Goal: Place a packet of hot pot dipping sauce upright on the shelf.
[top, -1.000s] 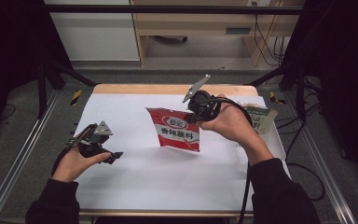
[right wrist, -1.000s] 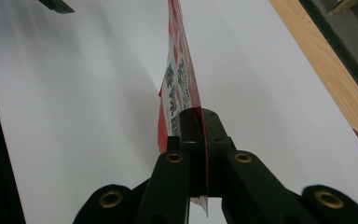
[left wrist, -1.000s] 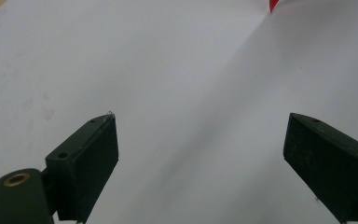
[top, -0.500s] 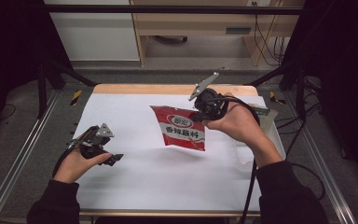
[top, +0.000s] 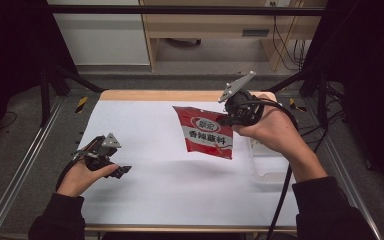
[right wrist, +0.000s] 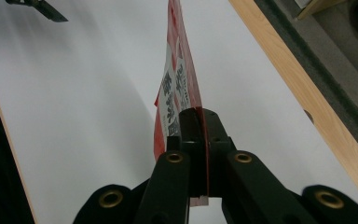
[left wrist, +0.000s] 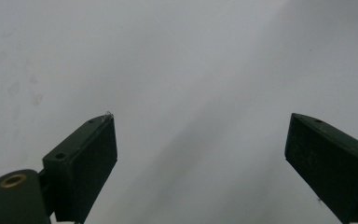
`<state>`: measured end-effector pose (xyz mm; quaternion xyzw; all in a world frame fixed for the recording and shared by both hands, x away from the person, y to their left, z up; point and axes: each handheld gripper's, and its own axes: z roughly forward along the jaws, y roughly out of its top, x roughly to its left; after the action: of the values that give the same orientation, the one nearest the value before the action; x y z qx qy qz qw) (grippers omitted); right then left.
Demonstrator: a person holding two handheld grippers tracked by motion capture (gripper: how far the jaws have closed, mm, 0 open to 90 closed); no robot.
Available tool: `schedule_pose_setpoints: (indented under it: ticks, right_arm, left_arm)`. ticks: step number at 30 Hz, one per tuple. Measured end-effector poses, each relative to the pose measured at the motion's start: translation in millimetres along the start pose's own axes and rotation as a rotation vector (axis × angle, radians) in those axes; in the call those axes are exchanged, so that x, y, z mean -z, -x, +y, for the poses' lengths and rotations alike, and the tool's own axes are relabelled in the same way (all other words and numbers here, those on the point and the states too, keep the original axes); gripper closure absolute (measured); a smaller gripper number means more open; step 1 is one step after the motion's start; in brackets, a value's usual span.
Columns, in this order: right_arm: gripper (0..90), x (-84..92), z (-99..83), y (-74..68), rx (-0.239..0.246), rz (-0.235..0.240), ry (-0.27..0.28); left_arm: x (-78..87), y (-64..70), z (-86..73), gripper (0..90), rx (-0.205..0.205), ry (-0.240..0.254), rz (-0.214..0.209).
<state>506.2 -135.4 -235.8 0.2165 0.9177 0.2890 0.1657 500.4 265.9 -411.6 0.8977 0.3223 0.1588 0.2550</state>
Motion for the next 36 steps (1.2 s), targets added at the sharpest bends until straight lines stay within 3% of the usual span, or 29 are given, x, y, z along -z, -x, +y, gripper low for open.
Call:
schedule_pose_setpoints:
  ticks: [16, 36]
  right_arm:
    - [90.0, 36.2, -10.1, 19.7, -0.036, -0.057, 0.006]
    - [90.0, 68.8, -43.7, 38.4, -0.098, -0.114, 0.02]
  left_arm:
    - [-2.8, -1.6, -2.5, 9.0, 0.005, -0.011, -0.004]
    - [-0.6, -1.9, -3.3, 8.7, 0.009, -0.008, -0.008]
